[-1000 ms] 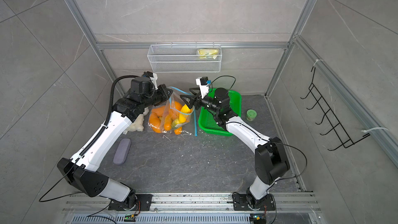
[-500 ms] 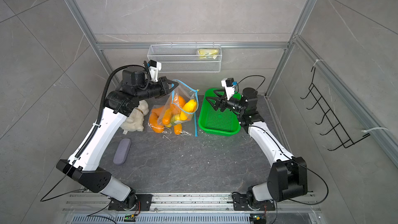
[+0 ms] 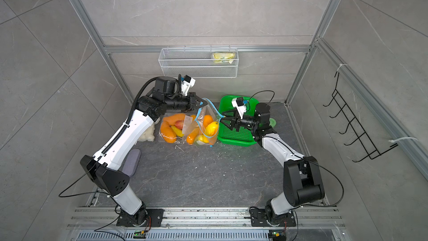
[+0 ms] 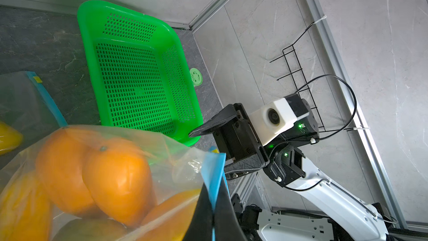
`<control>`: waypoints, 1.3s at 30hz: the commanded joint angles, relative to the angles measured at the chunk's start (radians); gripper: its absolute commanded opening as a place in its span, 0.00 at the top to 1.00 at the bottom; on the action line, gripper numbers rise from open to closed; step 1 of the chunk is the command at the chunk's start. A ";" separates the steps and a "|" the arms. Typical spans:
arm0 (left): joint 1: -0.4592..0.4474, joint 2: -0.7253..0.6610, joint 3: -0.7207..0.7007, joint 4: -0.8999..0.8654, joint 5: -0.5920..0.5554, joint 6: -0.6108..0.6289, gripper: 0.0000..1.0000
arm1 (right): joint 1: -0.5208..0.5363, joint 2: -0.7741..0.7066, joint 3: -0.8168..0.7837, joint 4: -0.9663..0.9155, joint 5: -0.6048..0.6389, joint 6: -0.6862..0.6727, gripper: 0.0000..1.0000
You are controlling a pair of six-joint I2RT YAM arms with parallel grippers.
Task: Place the mango in a zip-top bag and seal the zipper
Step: Zip the zipper on the zipper food storage bag.
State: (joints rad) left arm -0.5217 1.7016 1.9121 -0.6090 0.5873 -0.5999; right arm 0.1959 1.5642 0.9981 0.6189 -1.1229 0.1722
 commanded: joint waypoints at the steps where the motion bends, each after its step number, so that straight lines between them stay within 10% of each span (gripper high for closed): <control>1: 0.011 -0.018 -0.018 0.066 0.064 0.014 1.00 | 0.003 0.050 -0.053 0.341 -0.090 0.177 0.58; 10: 0.064 -0.024 -0.110 0.119 0.097 -0.019 1.00 | 0.010 0.166 -0.075 0.656 -0.041 0.375 0.82; 19: 0.132 -0.030 -0.168 0.110 0.073 0.005 0.98 | 0.104 -0.061 0.007 -0.344 0.324 -0.230 0.96; 24: 0.167 -0.063 -0.167 0.022 -0.030 0.093 0.69 | 0.125 -0.114 0.076 -0.583 0.446 -0.264 0.98; 30: 0.170 -0.230 -0.233 0.058 -0.196 0.278 0.02 | 0.192 -0.111 0.260 -0.896 0.547 -0.326 0.99; 39: 0.155 -0.538 -0.526 0.304 -0.187 0.519 0.00 | 0.242 -0.124 0.490 -1.146 0.662 -0.226 1.00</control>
State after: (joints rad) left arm -0.3637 1.1931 1.4216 -0.4011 0.4011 -0.2008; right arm 0.4187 1.4658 1.4166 -0.4023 -0.5186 -0.0914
